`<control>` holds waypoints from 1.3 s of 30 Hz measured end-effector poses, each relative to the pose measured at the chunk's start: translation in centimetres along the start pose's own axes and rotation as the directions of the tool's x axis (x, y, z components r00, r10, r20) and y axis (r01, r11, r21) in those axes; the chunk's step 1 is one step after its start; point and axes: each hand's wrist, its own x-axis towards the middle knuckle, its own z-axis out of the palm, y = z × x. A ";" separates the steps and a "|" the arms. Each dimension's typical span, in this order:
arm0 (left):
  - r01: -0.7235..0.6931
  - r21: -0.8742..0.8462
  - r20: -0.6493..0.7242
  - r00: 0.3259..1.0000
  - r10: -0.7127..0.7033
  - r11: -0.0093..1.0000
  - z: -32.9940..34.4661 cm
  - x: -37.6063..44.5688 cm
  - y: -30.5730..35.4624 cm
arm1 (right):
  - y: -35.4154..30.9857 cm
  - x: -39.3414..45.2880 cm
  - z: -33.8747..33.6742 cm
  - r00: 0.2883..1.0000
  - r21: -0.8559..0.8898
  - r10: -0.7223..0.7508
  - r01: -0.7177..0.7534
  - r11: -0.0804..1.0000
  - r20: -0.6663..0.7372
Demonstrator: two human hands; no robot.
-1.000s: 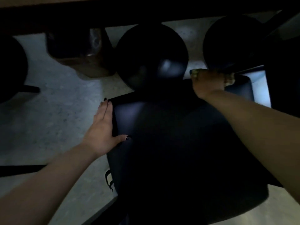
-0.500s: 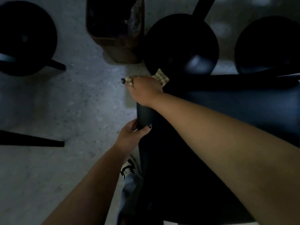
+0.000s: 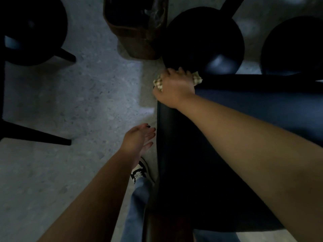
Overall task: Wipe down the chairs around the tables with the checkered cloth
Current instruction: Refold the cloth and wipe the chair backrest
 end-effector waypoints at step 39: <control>0.047 -0.116 -0.055 0.997 -0.054 0.992 1.9 0.0 -2.6 | 0.3 -16.1 4.1 0.832 0.085 -0.554 0.552 0.830 0.009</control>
